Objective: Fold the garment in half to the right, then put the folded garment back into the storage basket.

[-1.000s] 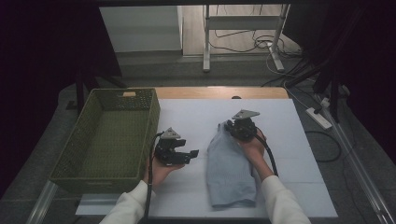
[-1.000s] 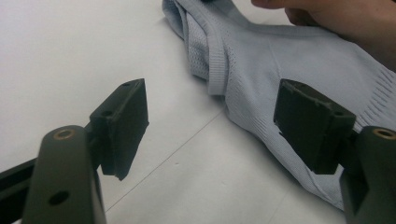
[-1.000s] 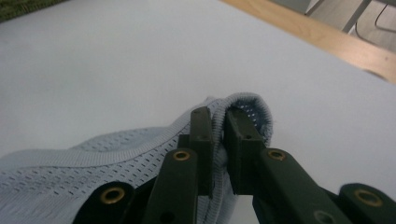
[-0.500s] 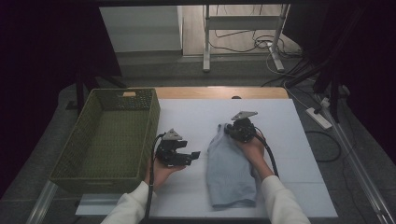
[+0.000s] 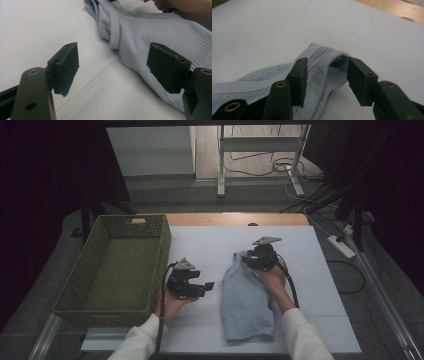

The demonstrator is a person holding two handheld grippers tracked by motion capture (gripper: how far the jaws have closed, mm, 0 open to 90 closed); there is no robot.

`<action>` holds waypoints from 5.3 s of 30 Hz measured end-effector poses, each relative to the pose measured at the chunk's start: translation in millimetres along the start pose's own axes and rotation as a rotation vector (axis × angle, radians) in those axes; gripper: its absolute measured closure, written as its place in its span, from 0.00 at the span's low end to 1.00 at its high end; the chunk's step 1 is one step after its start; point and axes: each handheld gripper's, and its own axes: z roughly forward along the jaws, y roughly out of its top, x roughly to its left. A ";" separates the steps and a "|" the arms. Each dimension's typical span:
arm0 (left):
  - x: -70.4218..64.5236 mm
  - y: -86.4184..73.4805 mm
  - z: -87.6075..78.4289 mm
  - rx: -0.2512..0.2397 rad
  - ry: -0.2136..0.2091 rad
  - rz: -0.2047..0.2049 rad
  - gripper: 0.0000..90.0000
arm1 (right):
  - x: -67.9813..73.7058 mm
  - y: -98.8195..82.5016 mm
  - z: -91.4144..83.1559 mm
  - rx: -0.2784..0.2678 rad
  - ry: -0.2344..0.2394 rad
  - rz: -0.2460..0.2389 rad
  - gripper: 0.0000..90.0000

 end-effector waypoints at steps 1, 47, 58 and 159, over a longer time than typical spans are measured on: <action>0.1 0.3 0.0 0.000 -0.001 0.000 0.29 | -0.2 1.1 -2.9 -0.009 -0.004 0.005 0.55; 3.1 3.8 -0.1 -0.004 -0.003 0.003 0.28 | 59.2 -16.6 -89.3 -0.021 0.107 -0.087 0.53; 3.5 3.8 -0.6 -0.007 -0.002 0.001 0.28 | 68.5 -35.7 -104.8 -0.001 0.123 -0.107 0.71; 5.4 6.1 -1.3 -0.017 0.010 0.007 0.28 | 119.5 -80.9 -130.8 0.076 0.307 -0.362 0.52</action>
